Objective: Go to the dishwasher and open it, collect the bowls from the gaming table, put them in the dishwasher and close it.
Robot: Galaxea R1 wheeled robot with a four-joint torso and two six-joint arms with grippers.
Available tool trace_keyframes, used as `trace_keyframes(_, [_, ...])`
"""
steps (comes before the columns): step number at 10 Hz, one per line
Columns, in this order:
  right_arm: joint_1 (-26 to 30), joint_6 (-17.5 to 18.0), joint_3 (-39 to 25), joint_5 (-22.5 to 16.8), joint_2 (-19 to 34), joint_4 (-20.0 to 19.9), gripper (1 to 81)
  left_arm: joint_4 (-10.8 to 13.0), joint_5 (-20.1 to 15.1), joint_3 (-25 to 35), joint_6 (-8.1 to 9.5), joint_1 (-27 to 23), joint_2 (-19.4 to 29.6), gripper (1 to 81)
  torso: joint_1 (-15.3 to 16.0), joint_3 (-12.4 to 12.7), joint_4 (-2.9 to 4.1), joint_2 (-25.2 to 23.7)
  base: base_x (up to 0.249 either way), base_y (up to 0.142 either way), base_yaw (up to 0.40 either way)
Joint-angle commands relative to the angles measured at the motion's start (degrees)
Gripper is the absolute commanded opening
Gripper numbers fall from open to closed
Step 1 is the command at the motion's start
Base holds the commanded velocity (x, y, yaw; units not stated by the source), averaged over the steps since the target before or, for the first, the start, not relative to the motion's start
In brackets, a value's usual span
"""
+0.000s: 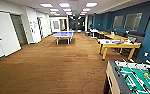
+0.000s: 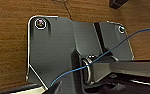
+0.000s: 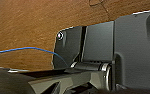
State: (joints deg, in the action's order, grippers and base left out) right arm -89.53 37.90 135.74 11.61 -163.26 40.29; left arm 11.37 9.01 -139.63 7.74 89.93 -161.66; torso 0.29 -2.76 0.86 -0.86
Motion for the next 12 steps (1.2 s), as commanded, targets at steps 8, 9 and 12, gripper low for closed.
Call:
trace_keyframes(8, [2.20, 0.07, 0.83, -1.32, -0.25, 1.11, 81.1, -0.04, -2.68, 0.41, 0.08, -2.08, 0.63, 81.1, 0.00, 0.00, 0.00, 0.00, 0.179, 0.000, 0.000])
trace_keyframes(9, [2.20, 0.07, 1.36, -1.32, -0.52, 1.02, 81.1, -0.04, -2.68, 0.41, 0.08, -2.08, 0.54, 81.1, -0.02, 0.00, 0.00, 0.00, 0.179, 0.000, 0.000])
trace_keyframes(12, [2.11, 0.07, 2.06, -1.32, -1.13, 1.11, 81.1, 0.05, -2.68, 0.41, 0.08, -1.82, 0.37, 81.1, 0.09, -0.05, 0.00, 0.04, 0.179, 0.000, 0.000])
